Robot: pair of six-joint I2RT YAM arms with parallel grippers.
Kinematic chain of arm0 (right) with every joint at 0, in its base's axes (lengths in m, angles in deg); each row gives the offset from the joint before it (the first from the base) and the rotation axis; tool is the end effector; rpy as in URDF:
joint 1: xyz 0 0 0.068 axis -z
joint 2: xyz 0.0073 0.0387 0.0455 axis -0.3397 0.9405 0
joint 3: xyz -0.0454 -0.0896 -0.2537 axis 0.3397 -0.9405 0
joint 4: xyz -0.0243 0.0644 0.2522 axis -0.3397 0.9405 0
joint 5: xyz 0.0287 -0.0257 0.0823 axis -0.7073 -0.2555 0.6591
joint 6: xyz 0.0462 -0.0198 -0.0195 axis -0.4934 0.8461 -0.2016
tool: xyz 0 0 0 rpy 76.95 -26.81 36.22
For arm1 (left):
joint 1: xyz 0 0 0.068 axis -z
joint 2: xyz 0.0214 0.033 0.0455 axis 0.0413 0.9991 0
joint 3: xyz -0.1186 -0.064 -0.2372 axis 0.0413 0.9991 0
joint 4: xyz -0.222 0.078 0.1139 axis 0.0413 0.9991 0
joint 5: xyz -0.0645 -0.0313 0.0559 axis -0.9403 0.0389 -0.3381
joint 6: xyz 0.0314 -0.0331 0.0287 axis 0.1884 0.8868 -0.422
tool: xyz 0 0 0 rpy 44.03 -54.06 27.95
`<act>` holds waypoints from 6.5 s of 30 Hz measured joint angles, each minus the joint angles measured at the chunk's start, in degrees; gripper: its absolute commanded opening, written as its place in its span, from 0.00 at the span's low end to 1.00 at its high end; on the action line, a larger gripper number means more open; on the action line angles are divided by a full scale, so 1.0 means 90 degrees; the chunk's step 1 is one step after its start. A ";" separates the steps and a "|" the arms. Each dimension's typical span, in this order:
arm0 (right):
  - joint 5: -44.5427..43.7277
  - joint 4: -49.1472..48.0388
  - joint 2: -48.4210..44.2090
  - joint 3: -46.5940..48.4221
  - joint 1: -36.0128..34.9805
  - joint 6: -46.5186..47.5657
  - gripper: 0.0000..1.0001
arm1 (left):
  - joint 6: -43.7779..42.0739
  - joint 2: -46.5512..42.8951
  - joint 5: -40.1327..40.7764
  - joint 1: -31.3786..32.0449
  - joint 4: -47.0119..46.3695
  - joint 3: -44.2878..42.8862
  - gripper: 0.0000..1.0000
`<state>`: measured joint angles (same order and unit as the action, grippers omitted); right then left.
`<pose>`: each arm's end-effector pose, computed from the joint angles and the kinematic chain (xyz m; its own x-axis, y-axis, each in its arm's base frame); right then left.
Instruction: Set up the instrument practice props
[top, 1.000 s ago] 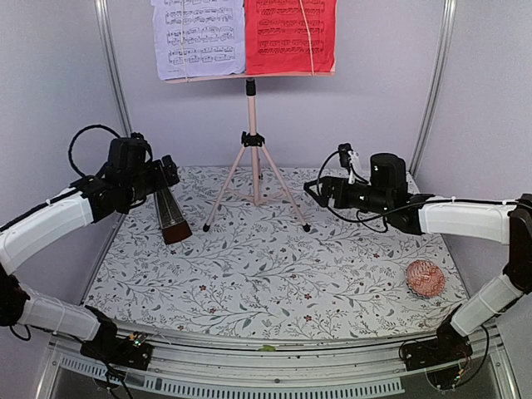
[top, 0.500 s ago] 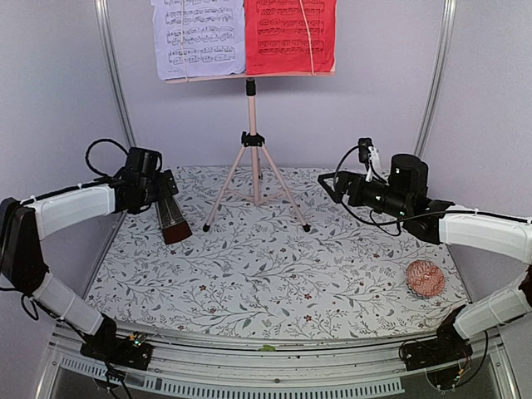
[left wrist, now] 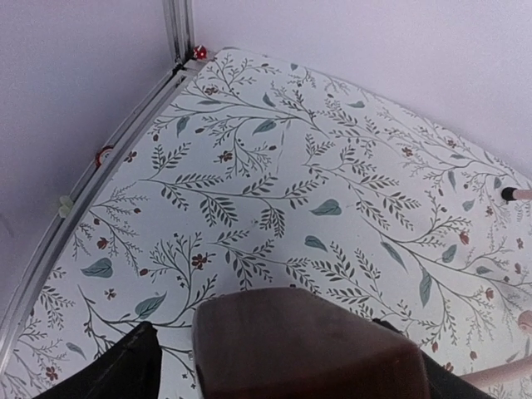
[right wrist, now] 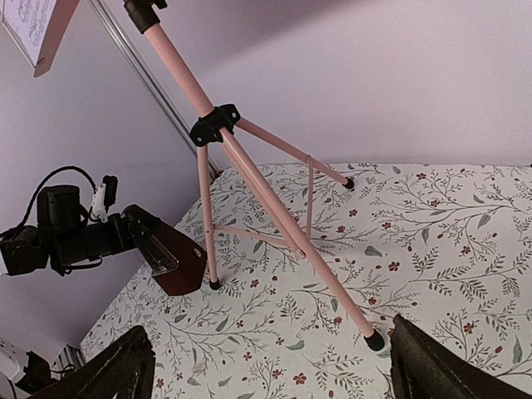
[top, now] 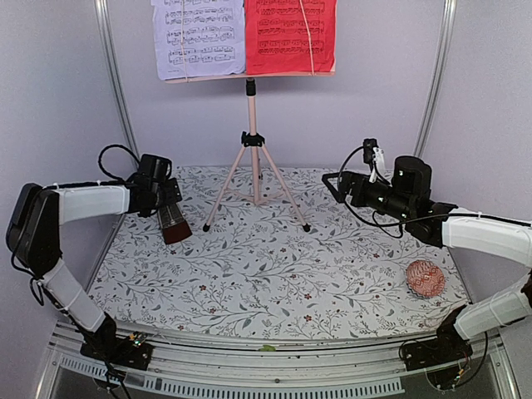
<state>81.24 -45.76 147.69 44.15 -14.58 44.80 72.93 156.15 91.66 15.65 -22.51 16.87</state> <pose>0.2447 0.1729 0.2918 -0.3942 0.2369 -0.8880 -0.5422 0.7202 0.4328 0.3352 -0.0915 0.2229 -0.4926 -0.3245 -0.8075 -0.3840 0.9137 -0.1329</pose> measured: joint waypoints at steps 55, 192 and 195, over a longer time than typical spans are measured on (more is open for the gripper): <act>-0.0012 -0.1851 -0.0197 -0.0974 -0.1443 0.1054 0.90 | -0.1632 -0.3155 -0.0697 0.3033 0.0114 0.1722 0.00; 0.0590 -0.2261 0.0984 -0.0457 -0.1736 -0.4833 0.29 | -0.4830 -0.1183 -0.1256 0.4796 -0.7475 0.1894 0.00; 0.0408 -0.2042 0.0879 -0.0469 -0.1736 -0.3876 0.42 | -0.4821 -0.1316 -0.1253 0.4779 -0.6802 0.1649 0.00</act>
<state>84.91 -64.14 155.60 39.93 -30.20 9.92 29.55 144.31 80.38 58.67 -83.73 31.71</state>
